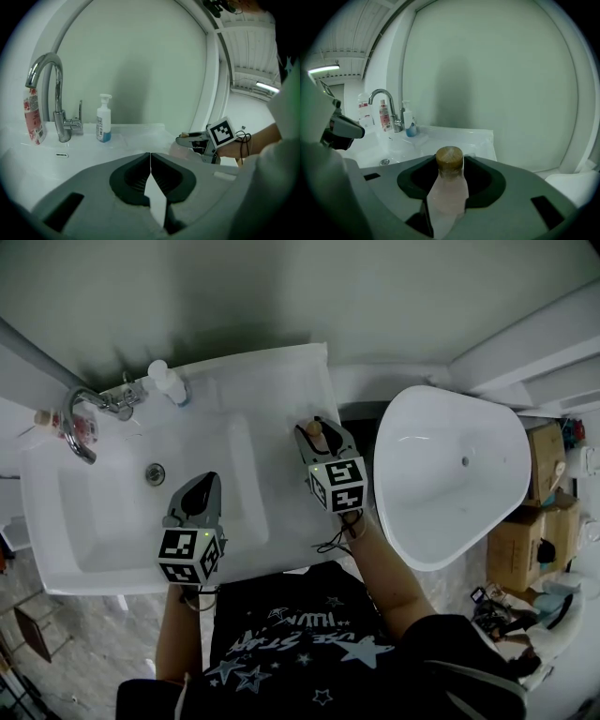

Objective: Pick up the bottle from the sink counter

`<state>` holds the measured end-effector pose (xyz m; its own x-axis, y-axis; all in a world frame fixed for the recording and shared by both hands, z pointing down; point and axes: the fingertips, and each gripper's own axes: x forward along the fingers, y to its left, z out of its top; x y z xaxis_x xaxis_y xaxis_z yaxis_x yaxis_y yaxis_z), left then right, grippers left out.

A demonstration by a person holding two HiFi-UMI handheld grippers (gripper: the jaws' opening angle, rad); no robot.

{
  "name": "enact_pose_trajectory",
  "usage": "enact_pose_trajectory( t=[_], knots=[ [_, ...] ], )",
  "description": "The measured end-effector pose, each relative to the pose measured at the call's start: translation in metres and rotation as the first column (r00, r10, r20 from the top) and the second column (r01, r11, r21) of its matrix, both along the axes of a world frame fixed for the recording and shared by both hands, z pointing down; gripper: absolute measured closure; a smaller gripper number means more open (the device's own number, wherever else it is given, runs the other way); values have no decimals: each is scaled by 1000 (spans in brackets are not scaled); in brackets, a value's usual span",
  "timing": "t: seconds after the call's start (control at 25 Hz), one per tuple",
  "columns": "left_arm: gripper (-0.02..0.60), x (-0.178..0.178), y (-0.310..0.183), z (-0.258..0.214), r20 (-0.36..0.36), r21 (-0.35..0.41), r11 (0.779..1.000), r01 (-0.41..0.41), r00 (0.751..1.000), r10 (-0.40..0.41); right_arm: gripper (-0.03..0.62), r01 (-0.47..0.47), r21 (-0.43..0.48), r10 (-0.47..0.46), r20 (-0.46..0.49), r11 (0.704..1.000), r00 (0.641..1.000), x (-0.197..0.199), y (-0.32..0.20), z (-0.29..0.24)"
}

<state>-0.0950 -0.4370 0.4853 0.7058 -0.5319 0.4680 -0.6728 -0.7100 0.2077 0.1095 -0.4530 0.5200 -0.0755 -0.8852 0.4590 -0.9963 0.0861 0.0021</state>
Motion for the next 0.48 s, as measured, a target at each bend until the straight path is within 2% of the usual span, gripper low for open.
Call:
enact_pose_trajectory(
  t=[0.12,0.32,0.48],
  knots=[
    [561,1,3,-1,6,-2,1000,5,1000,-5,451,10,8,-10,-15,1000,1000,-1,0,-3],
    [561,-1,11,0,17,-1,1000,27,1000,-27,454,25,-12,-25,-4,1000,1000,-3,-1,0],
    [561,-2,23,-8,20,19,998,58,998,-58,454,61,7,-61,8,998,998,-7,6,-12]
  ],
)
